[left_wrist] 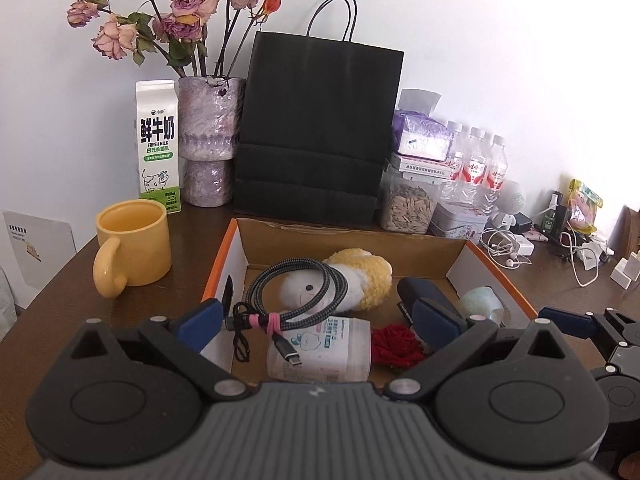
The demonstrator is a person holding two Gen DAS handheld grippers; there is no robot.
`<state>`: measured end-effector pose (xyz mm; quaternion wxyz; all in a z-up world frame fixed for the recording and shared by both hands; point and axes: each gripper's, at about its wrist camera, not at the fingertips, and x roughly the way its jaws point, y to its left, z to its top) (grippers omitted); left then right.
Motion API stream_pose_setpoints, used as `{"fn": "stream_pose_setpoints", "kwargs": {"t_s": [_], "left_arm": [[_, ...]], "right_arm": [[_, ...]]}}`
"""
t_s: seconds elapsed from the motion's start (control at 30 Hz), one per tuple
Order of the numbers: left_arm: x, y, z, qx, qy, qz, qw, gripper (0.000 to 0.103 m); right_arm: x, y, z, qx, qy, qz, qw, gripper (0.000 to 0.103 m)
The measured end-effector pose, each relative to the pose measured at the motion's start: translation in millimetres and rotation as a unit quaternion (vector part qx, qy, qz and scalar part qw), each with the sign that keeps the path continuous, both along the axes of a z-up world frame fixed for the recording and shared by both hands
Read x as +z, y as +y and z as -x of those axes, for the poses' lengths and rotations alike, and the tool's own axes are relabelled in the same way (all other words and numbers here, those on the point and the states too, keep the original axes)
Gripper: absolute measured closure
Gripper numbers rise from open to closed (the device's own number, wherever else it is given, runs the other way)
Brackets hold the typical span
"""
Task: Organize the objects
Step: 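Carry the cable and navy case into the box and release both, then move the right tool to the purple cloth pouch and grasp it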
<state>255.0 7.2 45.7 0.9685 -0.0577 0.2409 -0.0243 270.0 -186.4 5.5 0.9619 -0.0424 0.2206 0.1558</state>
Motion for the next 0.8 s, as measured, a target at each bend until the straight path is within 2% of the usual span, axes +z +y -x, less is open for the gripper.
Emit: {"fn": "stream_pose_setpoints", "kwargs": {"t_s": [0.47,0.8], "left_arm": [[-15,11,51,-0.001,0.022,-0.025,0.9994,0.000],[-41,25,81,-0.003,0.058,-0.004,0.9983,0.000]], "right_arm": [[-30,-14,52,0.011,0.056,0.016,0.998,0.000],[-51,-18,66,0.025,0.090,0.016,0.995,0.000]]}}
